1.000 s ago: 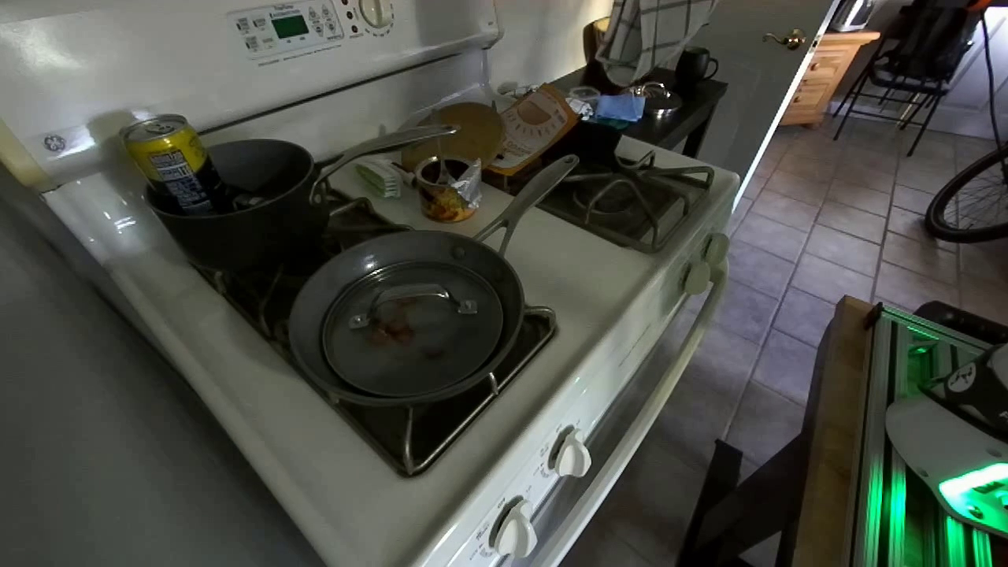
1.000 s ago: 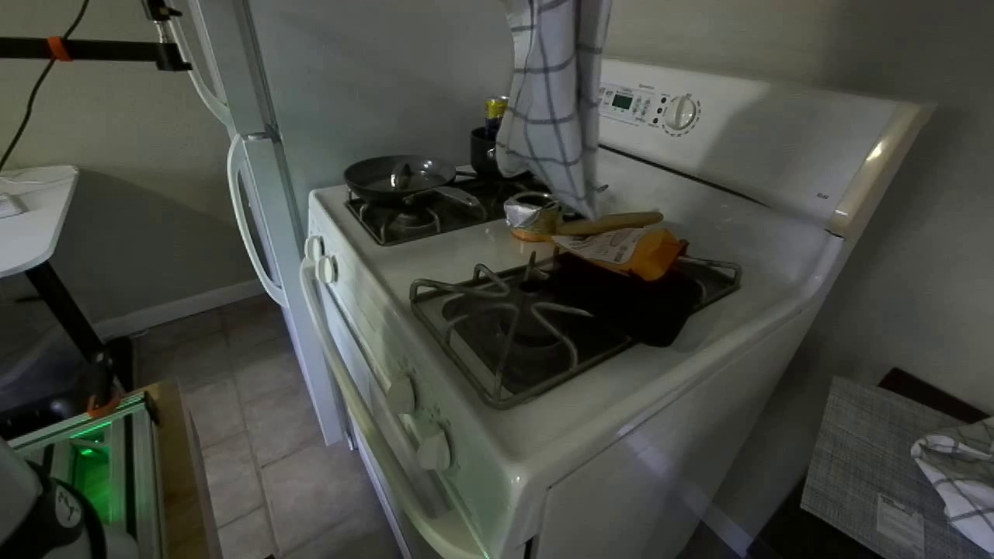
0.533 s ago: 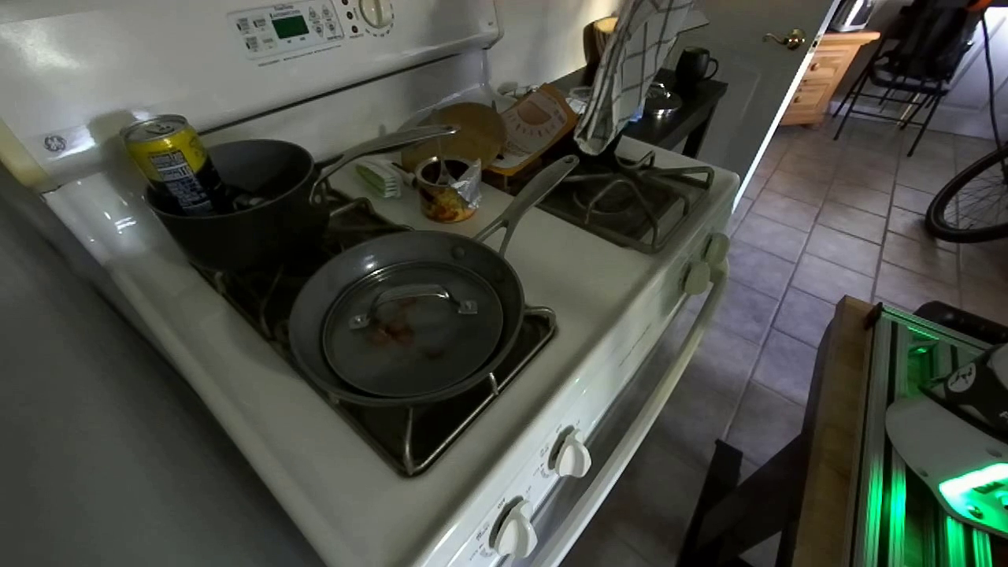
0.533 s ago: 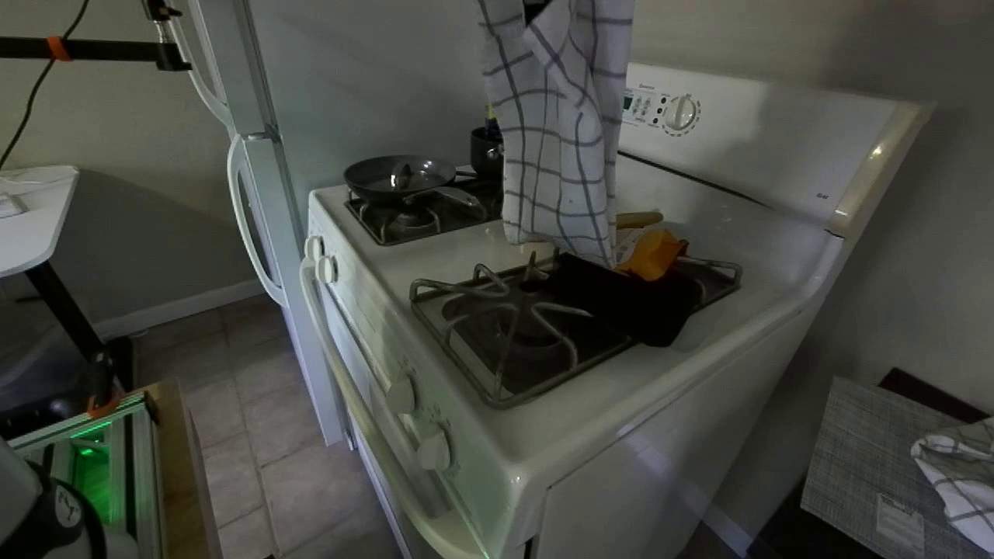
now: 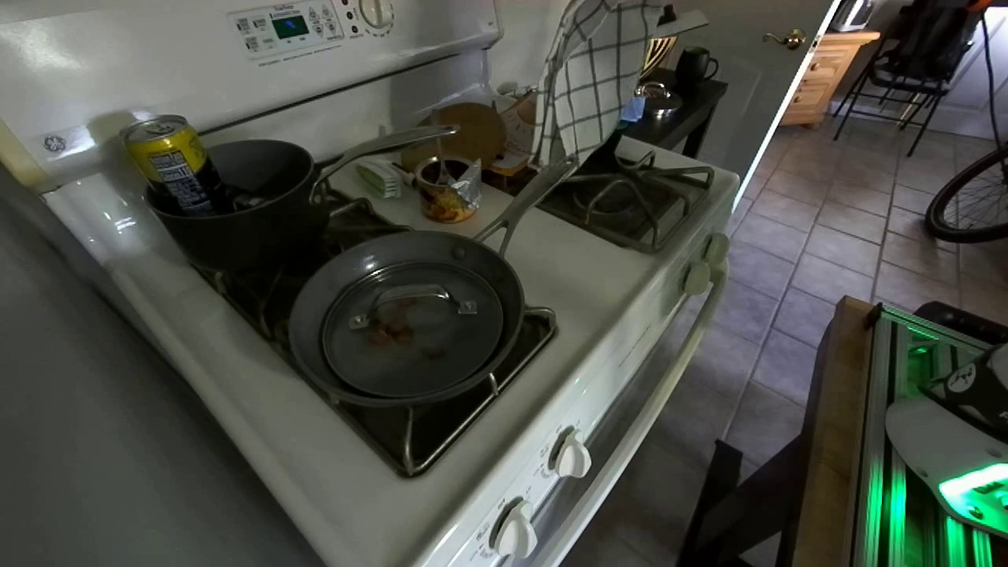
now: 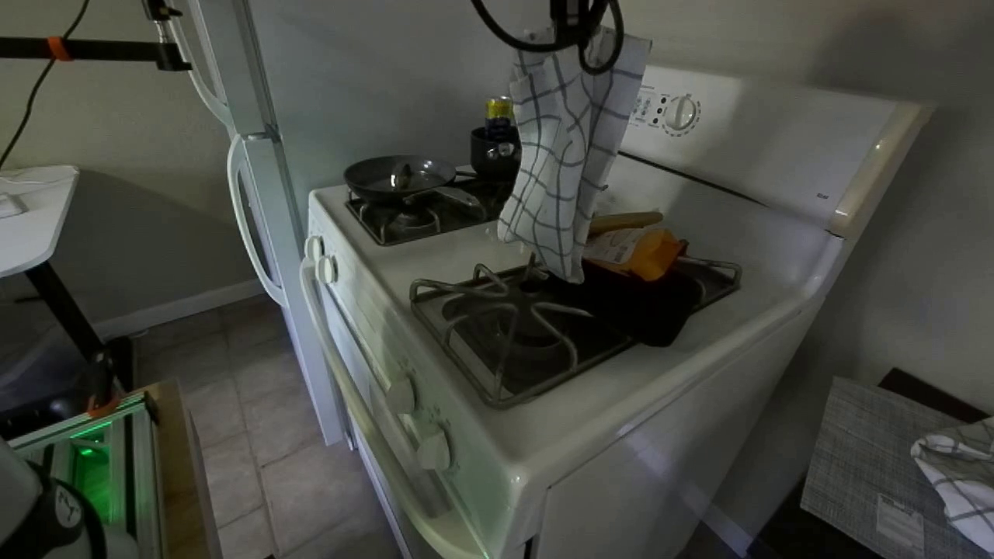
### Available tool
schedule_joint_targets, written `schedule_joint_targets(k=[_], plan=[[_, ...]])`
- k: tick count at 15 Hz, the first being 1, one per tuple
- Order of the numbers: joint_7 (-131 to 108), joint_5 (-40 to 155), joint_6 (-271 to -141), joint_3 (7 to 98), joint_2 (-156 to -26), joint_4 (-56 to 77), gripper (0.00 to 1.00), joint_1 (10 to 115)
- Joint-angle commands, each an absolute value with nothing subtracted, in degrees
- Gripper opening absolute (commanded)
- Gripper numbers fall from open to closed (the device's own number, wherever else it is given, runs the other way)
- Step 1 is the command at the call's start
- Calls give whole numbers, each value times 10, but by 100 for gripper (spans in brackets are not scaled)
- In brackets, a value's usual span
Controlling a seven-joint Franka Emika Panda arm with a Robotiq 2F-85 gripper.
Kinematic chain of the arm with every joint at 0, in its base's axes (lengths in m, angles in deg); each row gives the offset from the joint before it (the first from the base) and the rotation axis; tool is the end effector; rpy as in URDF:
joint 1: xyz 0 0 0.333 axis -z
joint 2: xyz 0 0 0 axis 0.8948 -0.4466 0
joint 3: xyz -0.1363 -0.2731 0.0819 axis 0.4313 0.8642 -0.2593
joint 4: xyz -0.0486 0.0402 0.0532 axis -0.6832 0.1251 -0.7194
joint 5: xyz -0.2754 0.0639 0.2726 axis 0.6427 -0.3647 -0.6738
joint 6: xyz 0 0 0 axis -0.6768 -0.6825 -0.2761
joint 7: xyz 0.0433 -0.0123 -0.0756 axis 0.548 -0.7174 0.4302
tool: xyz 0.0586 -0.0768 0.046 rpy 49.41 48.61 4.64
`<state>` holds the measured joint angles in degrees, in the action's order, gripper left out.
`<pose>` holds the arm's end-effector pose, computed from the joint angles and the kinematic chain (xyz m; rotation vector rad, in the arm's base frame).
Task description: Fold the towel, then put the towel on the pan
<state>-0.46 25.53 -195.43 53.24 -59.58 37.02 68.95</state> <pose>0.5036 -0.0790 0.5837 -2.4547 0.8589 -0.4354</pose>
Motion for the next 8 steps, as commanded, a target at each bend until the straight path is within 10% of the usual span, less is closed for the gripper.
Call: schedule_joint_targets(k=[1,8], plan=[[-42,214,-1964,541,-632,318,2,670],[-93,232,-1906,541,-643,277,2,665]])
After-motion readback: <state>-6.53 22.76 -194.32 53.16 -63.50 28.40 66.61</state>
